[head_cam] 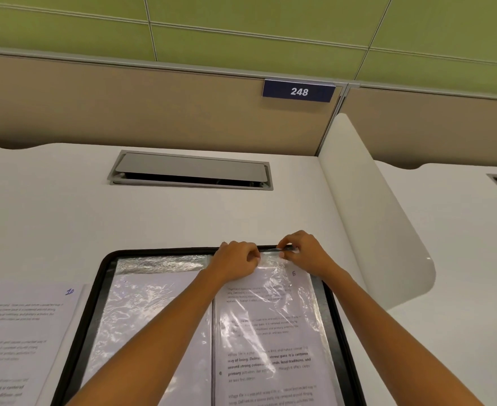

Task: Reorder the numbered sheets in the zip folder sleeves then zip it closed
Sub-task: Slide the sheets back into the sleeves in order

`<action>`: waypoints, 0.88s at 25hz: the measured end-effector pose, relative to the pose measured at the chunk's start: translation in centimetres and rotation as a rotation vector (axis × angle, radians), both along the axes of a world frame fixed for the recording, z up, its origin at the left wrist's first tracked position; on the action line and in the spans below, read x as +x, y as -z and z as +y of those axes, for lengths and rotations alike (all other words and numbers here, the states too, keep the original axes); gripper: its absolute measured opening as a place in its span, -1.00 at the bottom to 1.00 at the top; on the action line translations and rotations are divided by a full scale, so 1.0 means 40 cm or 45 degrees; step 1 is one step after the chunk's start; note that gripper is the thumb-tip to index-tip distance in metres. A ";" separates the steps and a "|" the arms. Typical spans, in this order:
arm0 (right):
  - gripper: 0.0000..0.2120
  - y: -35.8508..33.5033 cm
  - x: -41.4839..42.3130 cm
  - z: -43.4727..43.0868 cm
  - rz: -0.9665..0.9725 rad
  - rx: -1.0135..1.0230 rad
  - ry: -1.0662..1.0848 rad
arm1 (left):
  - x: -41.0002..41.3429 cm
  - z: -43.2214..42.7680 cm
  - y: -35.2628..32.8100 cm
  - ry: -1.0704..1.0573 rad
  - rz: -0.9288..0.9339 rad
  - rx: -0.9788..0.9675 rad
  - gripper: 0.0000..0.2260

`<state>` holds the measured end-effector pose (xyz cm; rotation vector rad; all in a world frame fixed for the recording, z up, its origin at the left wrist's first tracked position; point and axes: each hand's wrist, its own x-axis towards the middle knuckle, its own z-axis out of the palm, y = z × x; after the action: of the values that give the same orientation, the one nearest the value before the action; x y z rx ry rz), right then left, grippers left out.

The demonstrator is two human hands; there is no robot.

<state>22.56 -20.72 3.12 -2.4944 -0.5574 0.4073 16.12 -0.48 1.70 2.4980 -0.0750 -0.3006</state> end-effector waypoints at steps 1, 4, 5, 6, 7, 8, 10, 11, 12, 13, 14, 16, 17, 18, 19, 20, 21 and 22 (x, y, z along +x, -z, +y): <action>-0.77 0.001 -0.002 -0.009 0.031 -0.004 0.114 | 0.000 -0.001 0.006 -0.029 -0.032 -0.008 -0.83; -0.61 -0.005 -0.024 -0.041 0.334 0.128 0.453 | -0.002 0.001 0.028 -0.161 -0.120 -0.063 -0.84; -0.59 -0.006 -0.034 -0.052 0.420 0.168 0.515 | -0.003 0.006 0.033 -0.232 -0.136 -0.124 -0.83; -0.58 -0.008 -0.046 -0.064 0.488 0.171 0.544 | -0.005 0.013 0.034 -0.320 -0.144 -0.215 -0.83; -0.58 -0.006 -0.056 -0.074 0.544 0.153 0.546 | -0.006 0.024 0.031 -0.421 -0.143 -0.320 -0.82; -0.60 -0.004 -0.066 -0.082 0.594 0.115 0.531 | -0.009 0.037 0.026 -0.527 -0.134 -0.420 -0.81; -0.70 -0.004 -0.090 -0.087 0.676 0.077 0.483 | -0.017 0.070 0.012 -0.685 -0.117 -0.529 -0.80; -0.75 -0.010 -0.100 -0.084 0.702 0.091 0.466 | -0.025 0.087 0.004 -0.717 -0.112 -0.549 -0.83; -0.81 -0.024 -0.111 -0.077 0.714 0.123 0.449 | -0.034 0.104 -0.004 -0.720 -0.105 -0.579 -0.88; -0.88 -0.042 -0.119 -0.066 0.722 0.169 0.427 | -0.045 0.119 -0.012 -0.717 -0.083 -0.625 -0.91; -0.93 -0.066 -0.126 -0.050 0.726 0.211 0.397 | -0.061 0.134 -0.019 -0.714 -0.050 -0.694 -0.90; -0.95 -0.116 -0.134 -0.007 0.753 0.268 0.324 | -0.098 0.166 -0.025 -0.710 0.022 -0.837 -0.80; -0.93 -0.139 -0.138 0.023 0.777 0.294 0.283 | -0.117 0.183 -0.029 -0.715 0.056 -0.885 -0.74; -0.85 -0.161 -0.143 0.055 0.795 0.317 0.248 | -0.134 0.200 -0.034 -0.728 0.088 -0.920 -0.69; -0.80 -0.179 -0.147 0.094 0.810 0.341 0.220 | -0.151 0.221 -0.039 -0.750 0.115 -0.946 -0.64; -0.78 -0.195 -0.155 0.135 0.816 0.362 0.196 | -0.166 0.239 -0.046 -0.771 0.140 -0.968 -0.61; -0.79 -0.211 -0.165 0.179 0.819 0.391 0.175 | -0.180 0.257 -0.056 -0.786 0.166 -0.991 -0.58; -0.80 -0.225 -0.177 0.225 0.822 0.414 0.155 | -0.193 0.276 -0.067 -0.801 0.195 -1.011 -0.55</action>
<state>15.49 -11.73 12.11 -1.9221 -0.1854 0.9402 8.40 10.57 4.36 1.5974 0.5397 -0.1474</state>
